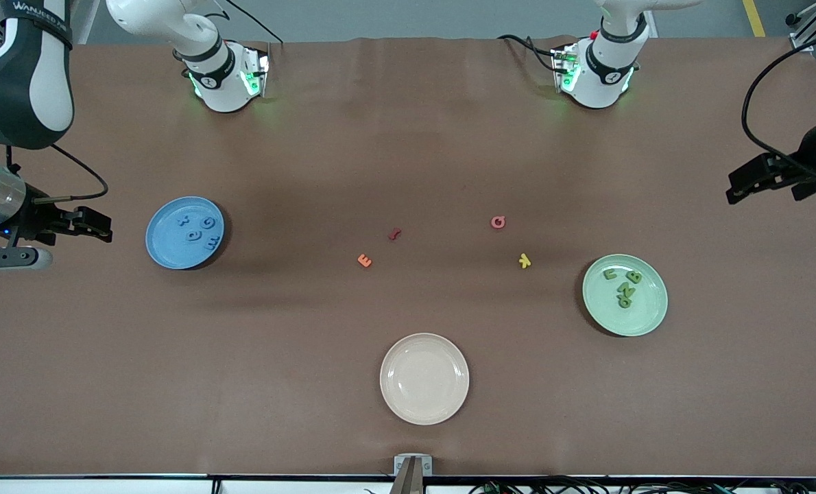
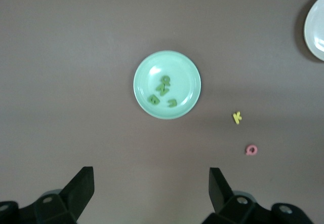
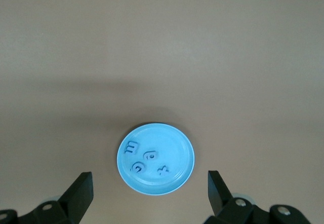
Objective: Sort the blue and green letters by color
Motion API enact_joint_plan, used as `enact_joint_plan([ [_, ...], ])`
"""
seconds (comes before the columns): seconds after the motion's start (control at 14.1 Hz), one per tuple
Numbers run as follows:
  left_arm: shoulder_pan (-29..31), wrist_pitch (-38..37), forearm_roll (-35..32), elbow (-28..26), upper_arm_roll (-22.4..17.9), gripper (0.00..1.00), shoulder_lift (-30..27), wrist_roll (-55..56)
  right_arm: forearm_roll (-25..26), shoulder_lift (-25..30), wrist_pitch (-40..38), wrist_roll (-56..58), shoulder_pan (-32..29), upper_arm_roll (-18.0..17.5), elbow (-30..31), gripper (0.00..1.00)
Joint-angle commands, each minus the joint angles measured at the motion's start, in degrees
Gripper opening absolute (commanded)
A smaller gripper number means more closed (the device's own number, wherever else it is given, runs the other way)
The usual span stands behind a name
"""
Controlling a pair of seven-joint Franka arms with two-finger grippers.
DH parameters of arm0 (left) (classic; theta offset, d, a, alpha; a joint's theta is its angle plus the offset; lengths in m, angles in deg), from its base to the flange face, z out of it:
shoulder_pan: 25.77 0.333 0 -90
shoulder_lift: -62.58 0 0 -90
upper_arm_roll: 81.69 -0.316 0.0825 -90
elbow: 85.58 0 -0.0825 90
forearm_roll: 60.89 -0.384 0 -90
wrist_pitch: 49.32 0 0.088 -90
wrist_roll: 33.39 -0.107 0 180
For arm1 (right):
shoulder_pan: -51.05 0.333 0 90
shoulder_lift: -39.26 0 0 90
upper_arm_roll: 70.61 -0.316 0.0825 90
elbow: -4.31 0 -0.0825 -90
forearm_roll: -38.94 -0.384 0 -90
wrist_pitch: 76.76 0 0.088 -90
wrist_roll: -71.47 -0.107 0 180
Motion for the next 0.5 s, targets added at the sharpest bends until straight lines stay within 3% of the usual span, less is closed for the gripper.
enact_joint_plan([
  [0.0, -0.8, 0.5, 1.2, -7.4, -1.0, 1.0, -5.8, -0.9, -1.9, -0.6, -3.1, -1.1, -0.4, 0.0, -1.7, 1.0],
  [0.28, -0.1, 3.4, 1.2, -16.0, -1.0, 1.0, -14.7, -0.9, -4.2, -0.3, -5.9, -1.2, -1.2, 0.3, -3.1, 1.0],
  [0.43, 0.4, 3.2, 1.3, -15.6, -1.0, 1.0, -15.3, -2.0, -4.3, -0.2, -6.2, -1.4, -2.7, -0.4, -3.9, 1.0],
])
